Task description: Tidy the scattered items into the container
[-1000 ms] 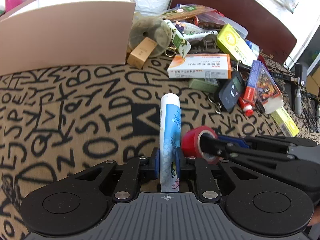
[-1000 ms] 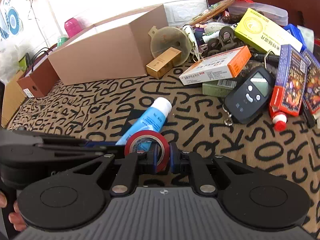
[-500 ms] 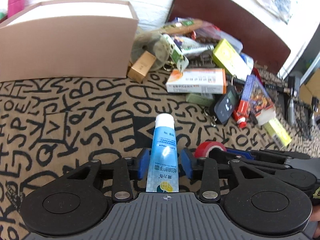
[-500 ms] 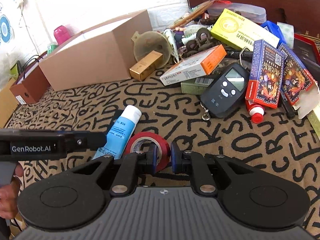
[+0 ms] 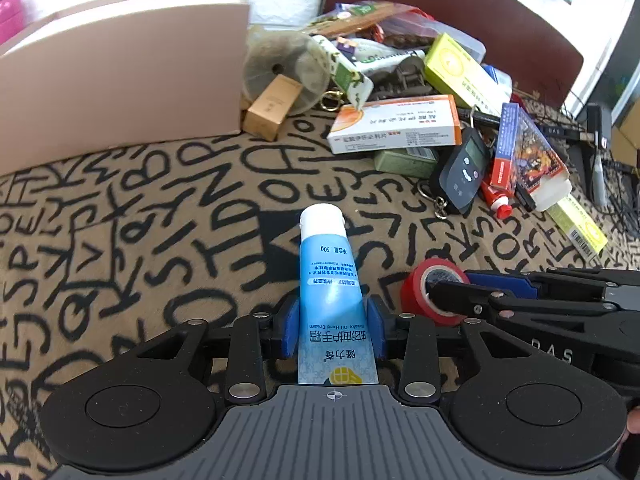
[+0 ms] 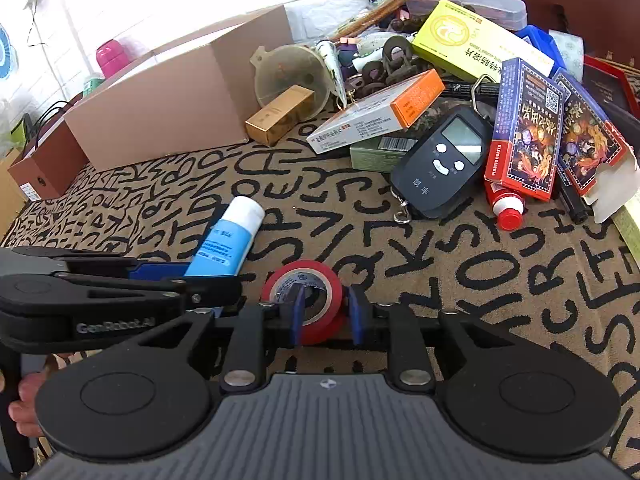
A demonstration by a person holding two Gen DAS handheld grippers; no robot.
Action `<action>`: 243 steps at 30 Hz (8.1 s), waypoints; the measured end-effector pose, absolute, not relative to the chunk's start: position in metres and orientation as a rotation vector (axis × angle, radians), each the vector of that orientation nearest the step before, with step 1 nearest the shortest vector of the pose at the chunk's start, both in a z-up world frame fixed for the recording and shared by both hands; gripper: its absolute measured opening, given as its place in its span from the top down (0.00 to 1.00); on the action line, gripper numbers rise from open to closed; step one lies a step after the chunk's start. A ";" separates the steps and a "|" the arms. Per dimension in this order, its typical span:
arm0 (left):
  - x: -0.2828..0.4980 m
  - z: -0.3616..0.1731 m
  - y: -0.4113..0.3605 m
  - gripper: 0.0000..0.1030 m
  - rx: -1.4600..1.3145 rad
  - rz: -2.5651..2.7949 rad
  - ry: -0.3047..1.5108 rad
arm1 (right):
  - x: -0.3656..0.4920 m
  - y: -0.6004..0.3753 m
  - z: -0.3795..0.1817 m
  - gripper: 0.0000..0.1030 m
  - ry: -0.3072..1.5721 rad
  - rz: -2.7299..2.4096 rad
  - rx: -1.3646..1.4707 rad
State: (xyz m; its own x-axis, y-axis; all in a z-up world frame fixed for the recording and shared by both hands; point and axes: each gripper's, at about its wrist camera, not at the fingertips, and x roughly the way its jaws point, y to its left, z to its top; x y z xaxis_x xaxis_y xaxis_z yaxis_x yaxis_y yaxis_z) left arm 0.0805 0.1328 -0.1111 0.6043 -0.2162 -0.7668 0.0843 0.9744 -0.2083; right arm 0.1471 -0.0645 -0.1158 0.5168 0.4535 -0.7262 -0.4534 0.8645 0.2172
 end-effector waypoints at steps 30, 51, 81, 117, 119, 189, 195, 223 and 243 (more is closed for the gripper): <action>0.046 -0.057 0.163 0.66 -0.213 -0.154 0.729 | 0.130 -0.030 -0.064 0.87 0.770 0.683 -0.038; 0.210 0.048 0.311 0.66 -0.181 -0.022 0.605 | 0.271 0.167 0.065 0.87 0.527 0.817 -0.128; 0.299 -0.031 0.425 0.06 -0.583 0.144 0.798 | 0.381 0.252 -0.042 0.08 0.777 0.604 -0.327; 0.101 0.043 0.235 0.00 -0.280 0.111 0.573 | 0.221 0.072 0.019 0.03 0.573 0.613 -0.234; 0.082 0.042 0.220 0.00 -0.259 0.099 0.545 | 0.204 0.055 0.016 0.03 0.554 0.608 -0.203; 0.169 -0.105 -0.043 0.86 -0.082 -0.412 0.830 | 0.167 -0.217 -0.142 0.31 0.713 0.266 -0.091; 0.112 -0.096 0.003 0.86 -0.081 -0.406 0.863 | 0.132 -0.187 -0.136 0.31 0.759 0.402 -0.128; 0.046 -0.108 0.115 0.63 -0.151 -0.191 0.864 | 0.089 -0.095 -0.119 0.30 0.824 0.572 -0.269; 0.043 -0.087 0.130 0.13 0.023 -0.086 0.735 | 0.099 -0.083 -0.120 0.28 0.833 0.537 -0.303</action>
